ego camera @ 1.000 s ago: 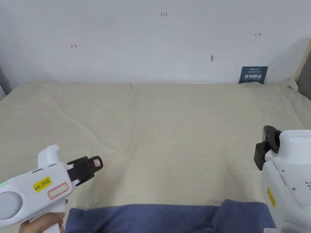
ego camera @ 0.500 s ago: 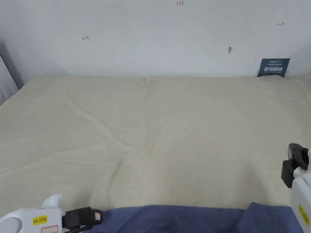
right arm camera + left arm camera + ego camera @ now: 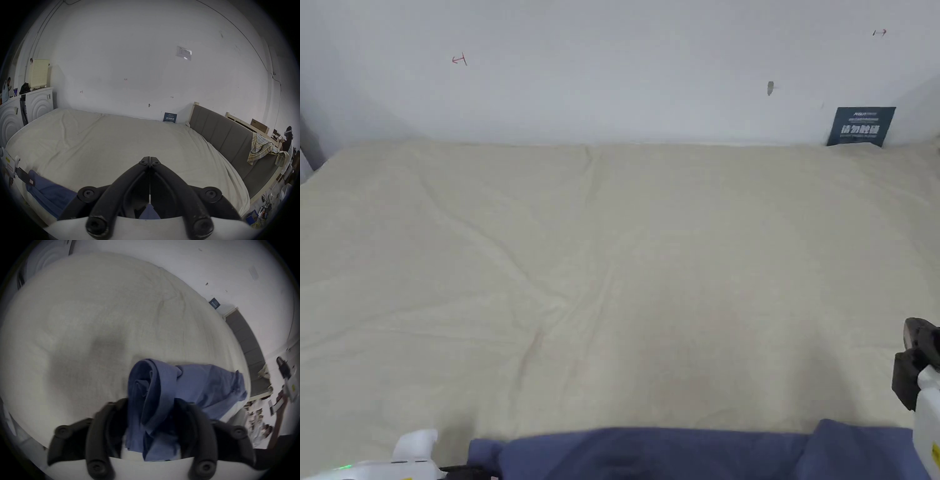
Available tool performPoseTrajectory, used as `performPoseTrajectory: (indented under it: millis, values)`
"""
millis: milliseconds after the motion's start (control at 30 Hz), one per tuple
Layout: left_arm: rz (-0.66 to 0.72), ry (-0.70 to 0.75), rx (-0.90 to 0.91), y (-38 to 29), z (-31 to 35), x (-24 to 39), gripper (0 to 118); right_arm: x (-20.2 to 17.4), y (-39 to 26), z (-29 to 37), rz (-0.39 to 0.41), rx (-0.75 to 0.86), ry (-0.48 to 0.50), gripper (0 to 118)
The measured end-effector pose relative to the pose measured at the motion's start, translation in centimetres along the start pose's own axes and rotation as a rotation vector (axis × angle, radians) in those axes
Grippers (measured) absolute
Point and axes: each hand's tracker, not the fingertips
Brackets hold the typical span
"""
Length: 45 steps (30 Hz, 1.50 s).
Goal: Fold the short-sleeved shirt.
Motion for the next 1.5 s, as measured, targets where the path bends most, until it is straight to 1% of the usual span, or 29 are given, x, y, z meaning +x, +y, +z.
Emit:
performPoseTrajectory:
  millis: [33, 100, 133, 167, 200, 233, 300, 367, 400, 433, 500, 567, 700, 800, 867, 967, 1100, 1300, 1400, 1500]
  values:
    - [-0.019, 0.04, -0.002, -0.2, -0.1, 0.4, 37, 0.1, -0.1, -0.1, -0.003, -0.002, -0.004, 0]
    - [-0.026, 0.069, 0.018, -0.5, -0.3, 0.6, 33, 0.3, -0.1, 0.0, -0.011, -0.007, -0.006, 0]
    - [-0.013, 0.051, 0.02, -0.6, -0.2, 0.7, 28, 0.4, -0.1, 0.1, -0.018, -0.009, -0.009, 0]
    - [-0.005, 0.03, 0.028, -0.6, -0.2, 0.8, 20, 0.5, -0.2, 0.1, -0.023, -0.009, -0.011, 0]
    - [0.003, 0.012, 0.023, -0.6, -0.1, 1.2, 10, 0.6, -0.1, 0.2, -0.03, -0.01, -0.01, 0]
    - [-0.003, 0.026, 0.035, -0.8, 0.1, 2.0, 8, 0.7, -0.1, 0.3, -0.034, -0.011, -0.01, 0]
    - [-0.061, 0.037, 0.083, -0.8, 1.4, 3.6, 8, 0.8, 0.0, 0.5, -0.038, -0.01, -0.009, 0]
    - [-0.064, 0.041, 0.125, -0.6, 2.8, 4.4, 7, 1.1, 0.1, 0.7, -0.039, -0.004, -0.005, 0]
    - [-0.042, 0.056, 0.147, -0.4, 3.8, 4.7, 7, 1.1, 0.2, 0.8, -0.037, 0.001, -0.002, 0]
    - [-0.015, 0.038, 0.162, -0.2, 4.7, 4.9, 7, 1.2, 0.3, 0.9, -0.034, 0.004, 0.0, 0]
    - [0.006, 0.055, 0.189, 0.1, 6.3, 4.5, 7, 1.4, 0.5, 1.0, -0.029, 0.014, 0.001, 0]
    - [0.021, 0.042, 0.195, 0.2, 7.5, 3.9, 7, 1.5, 0.6, 1.1, -0.033, 0.021, 0.005, 0]
    - [0.004, 0.161, 0.235, 0.1, 10.1, 2.8, 7, 1.8, 0.9, 1.3, -0.049, 0.036, 0.008, 0]
    - [0.046, 0.195, 0.234, -0.1, 11.6, 1.3, 7, 1.9, 0.9, 1.5, -0.053, 0.042, 0.012, 0]
    - [0.054, 0.189, 0.232, -0.3, 12.4, 2.2, 7, 2.1, 0.8, 1.6, -0.052, 0.046, 0.017, 0]
    - [0.029, 0.126, 0.248, -0.4, 12.7, 5.1, 7, 2.3, 0.7, 1.8, -0.048, 0.049, 0.022, 0]
    - [-0.009, 0.033, 0.202, 0.1, 10.8, 10.6, 7, 2.6, 0.6, 2.0, -0.048, 0.051, 0.035, 0]
    - [-0.056, -0.078, 0.086, 0.8, 4.4, 17.3, 7, 3.4, 0.2, 2.5, -0.05, 0.053, 0.048, 0]
    - [-0.086, -0.074, 0.031, 0.4, 0.6, 19.8, 7, 4.0, 0.0, 2.7, -0.05, 0.054, 0.043, 0]
    - [-0.065, -0.067, -0.028, -0.2, -3.0, 21.4, 7, 4.8, -0.3, 2.9, -0.06, 0.05, 0.043, 0]
